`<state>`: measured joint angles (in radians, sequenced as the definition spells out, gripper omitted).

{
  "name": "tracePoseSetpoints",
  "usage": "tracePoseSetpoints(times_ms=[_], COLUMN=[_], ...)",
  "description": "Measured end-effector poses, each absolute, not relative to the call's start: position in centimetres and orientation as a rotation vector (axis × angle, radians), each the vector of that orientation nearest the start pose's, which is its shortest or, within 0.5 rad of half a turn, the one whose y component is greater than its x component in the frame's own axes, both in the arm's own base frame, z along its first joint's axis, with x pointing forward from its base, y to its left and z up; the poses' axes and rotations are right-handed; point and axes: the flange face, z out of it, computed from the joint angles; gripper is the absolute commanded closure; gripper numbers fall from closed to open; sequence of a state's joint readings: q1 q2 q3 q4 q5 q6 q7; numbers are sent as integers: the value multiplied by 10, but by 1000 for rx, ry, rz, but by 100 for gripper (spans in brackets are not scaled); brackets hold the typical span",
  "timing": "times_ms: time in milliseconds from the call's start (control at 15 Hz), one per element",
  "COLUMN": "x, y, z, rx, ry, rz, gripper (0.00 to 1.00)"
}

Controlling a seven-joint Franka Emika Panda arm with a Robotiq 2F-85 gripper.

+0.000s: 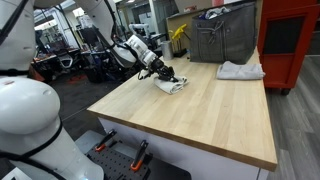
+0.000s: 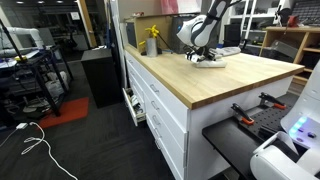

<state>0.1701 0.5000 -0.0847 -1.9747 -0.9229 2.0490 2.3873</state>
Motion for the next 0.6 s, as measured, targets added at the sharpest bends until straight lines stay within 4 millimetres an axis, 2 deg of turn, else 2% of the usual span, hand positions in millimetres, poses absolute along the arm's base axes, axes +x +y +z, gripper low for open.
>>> tracePoseSetpoints(times_ms=[267, 600], x=[584, 570], y=[0, -10], z=[229, 284], rx=[1701, 1885], ry=[-1931, -2120], rz=[649, 503], gripper=[100, 100])
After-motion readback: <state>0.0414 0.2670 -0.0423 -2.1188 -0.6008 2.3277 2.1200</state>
